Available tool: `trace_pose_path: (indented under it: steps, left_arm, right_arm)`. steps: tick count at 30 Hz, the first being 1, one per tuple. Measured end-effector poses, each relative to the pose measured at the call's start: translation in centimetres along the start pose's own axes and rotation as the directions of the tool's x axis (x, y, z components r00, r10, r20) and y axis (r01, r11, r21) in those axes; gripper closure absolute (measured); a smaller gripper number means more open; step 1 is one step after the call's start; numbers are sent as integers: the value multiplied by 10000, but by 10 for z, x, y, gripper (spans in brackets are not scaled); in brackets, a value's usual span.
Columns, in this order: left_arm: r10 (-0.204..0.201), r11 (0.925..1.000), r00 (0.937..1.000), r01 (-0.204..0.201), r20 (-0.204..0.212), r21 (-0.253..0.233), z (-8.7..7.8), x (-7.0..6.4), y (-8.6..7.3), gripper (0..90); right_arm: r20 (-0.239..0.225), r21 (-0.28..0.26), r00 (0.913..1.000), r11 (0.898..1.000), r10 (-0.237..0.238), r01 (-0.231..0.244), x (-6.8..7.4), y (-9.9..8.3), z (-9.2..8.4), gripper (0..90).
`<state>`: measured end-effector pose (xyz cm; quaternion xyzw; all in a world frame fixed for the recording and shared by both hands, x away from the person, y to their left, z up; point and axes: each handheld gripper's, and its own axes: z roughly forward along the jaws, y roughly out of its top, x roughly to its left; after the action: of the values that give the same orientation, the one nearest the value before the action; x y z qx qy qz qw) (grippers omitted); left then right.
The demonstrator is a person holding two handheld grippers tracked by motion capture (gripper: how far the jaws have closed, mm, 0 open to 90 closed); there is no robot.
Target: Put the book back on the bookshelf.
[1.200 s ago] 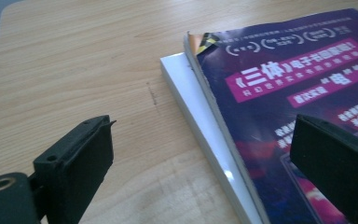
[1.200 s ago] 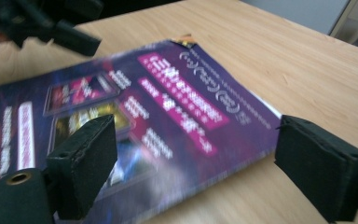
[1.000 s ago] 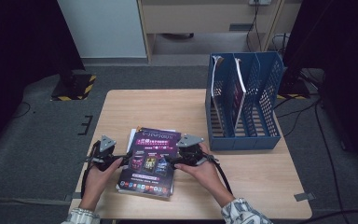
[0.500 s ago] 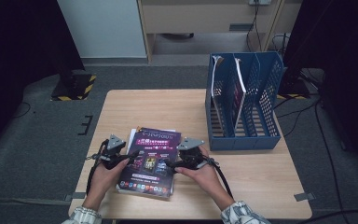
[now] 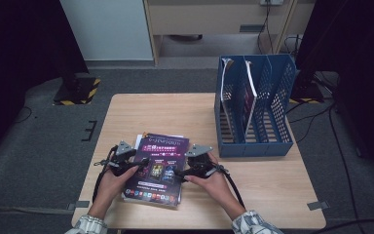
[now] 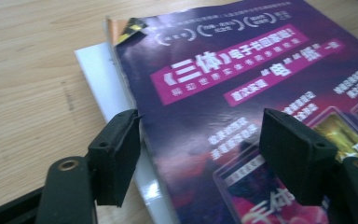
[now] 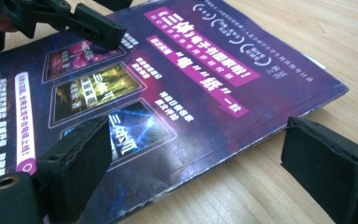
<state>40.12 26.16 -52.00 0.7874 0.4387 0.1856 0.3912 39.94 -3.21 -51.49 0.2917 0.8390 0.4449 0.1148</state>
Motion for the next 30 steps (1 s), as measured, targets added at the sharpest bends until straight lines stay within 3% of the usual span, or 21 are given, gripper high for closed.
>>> trace_pose_path:
  steps: [9,22,30]
  left_arm:
    - [2,10000,10000,-2,-53,39,0,-2,0,280]
    - [335,9993,9989,-339,325,129,0,-11,1,281]
    - [372,9992,9987,-378,361,137,0,-13,1,281]
  right_arm:
    - [-115,225,9995,9993,300,-297,-3,-5,2,75]
    - [-327,568,9963,9954,790,-771,-11,-13,7,47]
    - [-782,755,9840,9851,1601,-1543,-17,-17,10,29]
